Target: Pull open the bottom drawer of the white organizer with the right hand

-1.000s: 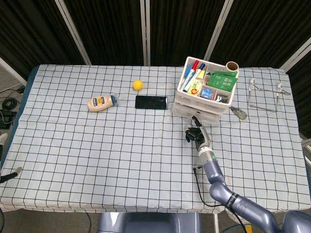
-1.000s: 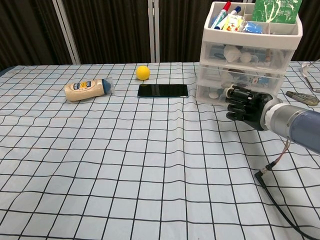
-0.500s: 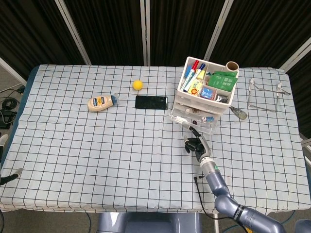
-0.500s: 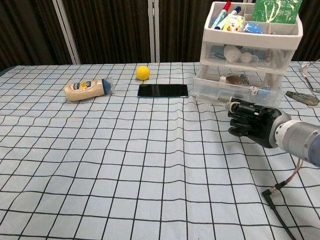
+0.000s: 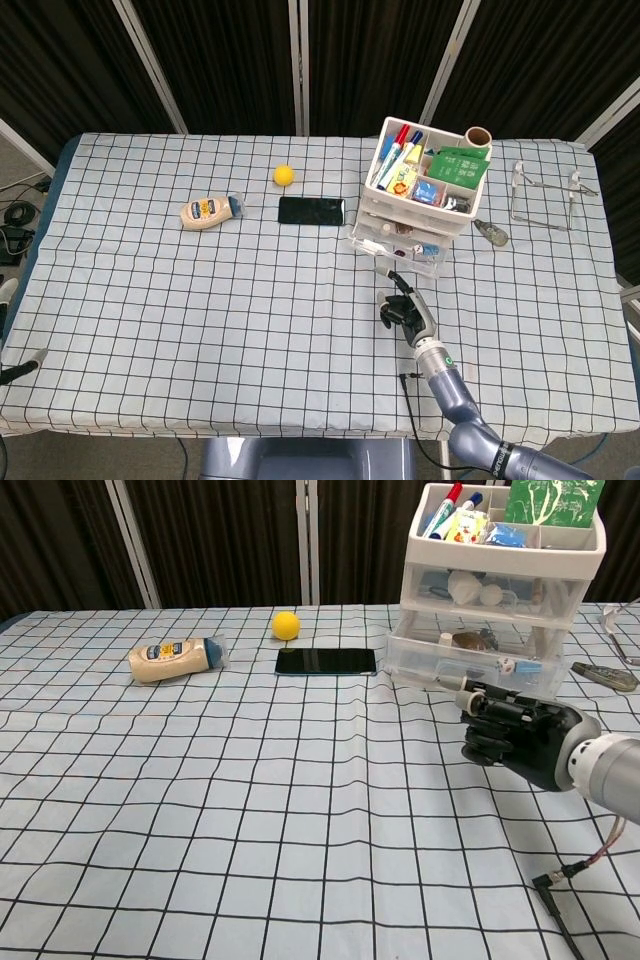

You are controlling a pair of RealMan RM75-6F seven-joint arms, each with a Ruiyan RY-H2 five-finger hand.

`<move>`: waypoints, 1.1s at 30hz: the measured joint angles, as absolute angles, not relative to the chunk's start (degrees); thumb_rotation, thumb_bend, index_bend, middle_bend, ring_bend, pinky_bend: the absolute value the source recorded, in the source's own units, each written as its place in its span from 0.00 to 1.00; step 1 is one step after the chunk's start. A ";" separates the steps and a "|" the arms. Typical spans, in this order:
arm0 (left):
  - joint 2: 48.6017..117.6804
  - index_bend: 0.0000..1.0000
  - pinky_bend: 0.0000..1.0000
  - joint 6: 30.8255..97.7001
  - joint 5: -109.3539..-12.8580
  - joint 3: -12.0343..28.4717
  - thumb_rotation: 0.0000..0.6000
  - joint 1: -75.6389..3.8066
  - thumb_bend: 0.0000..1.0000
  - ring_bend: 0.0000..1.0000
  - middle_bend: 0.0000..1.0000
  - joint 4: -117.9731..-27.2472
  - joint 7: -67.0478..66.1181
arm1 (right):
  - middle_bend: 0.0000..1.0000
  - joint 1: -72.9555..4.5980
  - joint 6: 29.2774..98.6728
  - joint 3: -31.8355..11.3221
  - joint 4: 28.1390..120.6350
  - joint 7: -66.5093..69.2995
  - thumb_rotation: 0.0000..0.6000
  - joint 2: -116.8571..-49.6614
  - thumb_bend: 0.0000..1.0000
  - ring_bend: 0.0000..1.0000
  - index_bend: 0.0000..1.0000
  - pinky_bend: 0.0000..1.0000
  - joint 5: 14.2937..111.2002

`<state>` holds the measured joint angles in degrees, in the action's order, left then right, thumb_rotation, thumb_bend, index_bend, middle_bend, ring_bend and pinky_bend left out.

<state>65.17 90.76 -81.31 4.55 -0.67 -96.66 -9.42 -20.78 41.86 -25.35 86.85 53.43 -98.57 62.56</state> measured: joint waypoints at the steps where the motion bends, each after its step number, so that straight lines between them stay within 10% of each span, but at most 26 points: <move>1: 65.17 0.00 0.00 90.72 -81.29 4.56 1.00 -0.67 0.04 0.00 0.00 -96.65 -9.40 | 0.96 -20.71 42.06 -25.14 87.03 53.31 1.00 -98.41 0.45 0.96 0.21 0.83 63.19; 16: 65.73 0.00 0.00 90.97 -82.06 4.05 1.00 -0.55 0.04 0.00 0.00 -97.02 -11.97 | 0.92 -22.49 53.73 -20.45 89.89 19.17 1.00 -94.61 0.39 0.94 0.16 0.81 72.73; 33: 65.99 0.00 0.00 91.83 -82.89 3.75 1.00 -0.04 0.04 0.00 0.00 -97.69 -13.24 | 0.92 -31.48 63.47 -22.99 96.75 -23.81 1.00 -91.59 0.39 0.94 0.15 0.81 47.21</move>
<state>65.99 91.83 -82.89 3.75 -0.04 -97.69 -13.24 -31.48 63.47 -22.99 96.75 -23.81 -91.59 47.21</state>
